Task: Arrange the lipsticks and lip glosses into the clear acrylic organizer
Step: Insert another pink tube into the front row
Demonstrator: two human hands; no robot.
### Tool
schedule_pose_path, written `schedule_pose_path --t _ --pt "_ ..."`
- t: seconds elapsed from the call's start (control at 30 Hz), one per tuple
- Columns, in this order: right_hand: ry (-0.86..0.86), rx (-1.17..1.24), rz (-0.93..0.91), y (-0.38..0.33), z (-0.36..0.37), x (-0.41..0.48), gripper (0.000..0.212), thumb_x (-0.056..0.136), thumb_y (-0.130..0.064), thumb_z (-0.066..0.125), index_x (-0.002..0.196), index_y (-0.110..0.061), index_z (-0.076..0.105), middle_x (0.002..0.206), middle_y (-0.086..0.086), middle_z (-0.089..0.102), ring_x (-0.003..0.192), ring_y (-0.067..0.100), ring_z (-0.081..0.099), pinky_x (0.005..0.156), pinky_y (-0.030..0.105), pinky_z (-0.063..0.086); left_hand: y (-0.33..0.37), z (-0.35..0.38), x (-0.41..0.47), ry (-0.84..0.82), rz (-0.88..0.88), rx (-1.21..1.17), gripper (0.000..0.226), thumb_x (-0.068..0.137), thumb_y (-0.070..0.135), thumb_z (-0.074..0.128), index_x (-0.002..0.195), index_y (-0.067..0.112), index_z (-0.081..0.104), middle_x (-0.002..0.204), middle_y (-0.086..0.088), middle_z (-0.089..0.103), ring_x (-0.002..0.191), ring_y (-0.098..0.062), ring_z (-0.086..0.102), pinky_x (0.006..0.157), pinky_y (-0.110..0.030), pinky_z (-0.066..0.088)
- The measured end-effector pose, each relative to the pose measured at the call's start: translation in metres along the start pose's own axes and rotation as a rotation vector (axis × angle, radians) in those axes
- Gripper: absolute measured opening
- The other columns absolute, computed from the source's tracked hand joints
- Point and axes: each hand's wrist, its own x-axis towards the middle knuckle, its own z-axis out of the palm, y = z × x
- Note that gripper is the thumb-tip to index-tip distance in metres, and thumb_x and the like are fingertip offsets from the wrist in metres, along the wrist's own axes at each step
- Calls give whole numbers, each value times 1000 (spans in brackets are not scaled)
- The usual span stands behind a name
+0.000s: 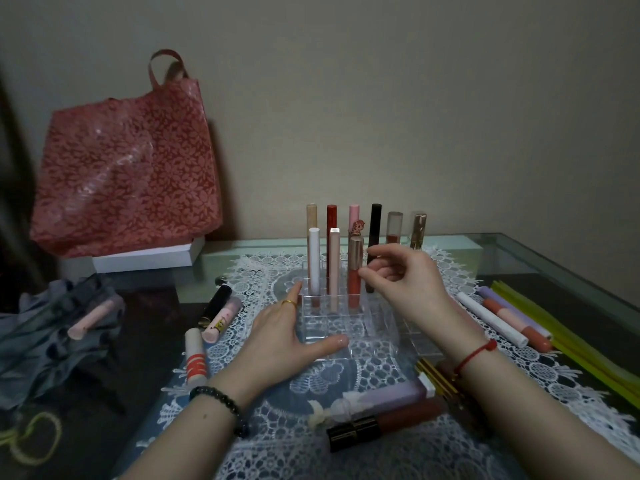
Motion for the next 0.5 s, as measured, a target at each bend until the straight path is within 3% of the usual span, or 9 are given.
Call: schedule_pose_path --t 0.1,0.17,0.23,0.3,0.33,0.4,0.5 --pt "29 -2 -19 -2 -10 -1 29 77 -14 69 104 -15 61 78 -1 64 66 5 59 59 5 48 8 -3 -3 93 -14 36 122 42 87 44 143 28 10 145 1 35 129 -17 36 107 -41 33" --pt "31 -8 -39 -2 -18 -2 23 77 -14 69 98 -17 61 79 1 63 69 9 60 60 8 50 16 -6 -6 225 30 42 113 46 83 44 140 27 19 141 4 37 126 -13 37 106 -37 33" --pt "26 27 -47 -3 -27 -5 18 77 -13 69 92 -18 61 79 3 63 68 8 59 60 11 51 25 -11 -8 367 131 16 92 53 77 47 129 25 36 124 8 46 114 -7 43 99 -29 37" --pt "7 48 -70 -7 -36 -7 16 76 -12 70 85 -22 61 76 3 63 63 5 56 58 12 51 32 -18 -11 405 310 -63 56 64 64 56 107 28 50 103 14 53 96 0 49 85 -17 39" --pt "-21 53 -87 -9 -40 -8 16 75 -12 70 82 -23 62 73 2 62 61 4 55 58 13 50 36 -22 -13 330 396 -90 40 68 57 58 97 30 54 94 16 56 87 1 52 77 -12 39" --pt "-107 58 -121 -13 -47 -11 14 74 -12 72 79 -22 63 70 -1 62 61 7 56 58 15 50 43 -27 -20 25 493 -75 22 72 48 61 86 32 61 82 17 61 80 -2 57 69 -11 42" --pt "-244 24 -167 -14 -50 -21 12 72 -17 72 78 -25 65 71 0 64 64 9 60 60 16 51 52 -23 -26 -373 464 97 22 73 46 66 89 31 64 81 21 62 75 1 57 65 -12 43"
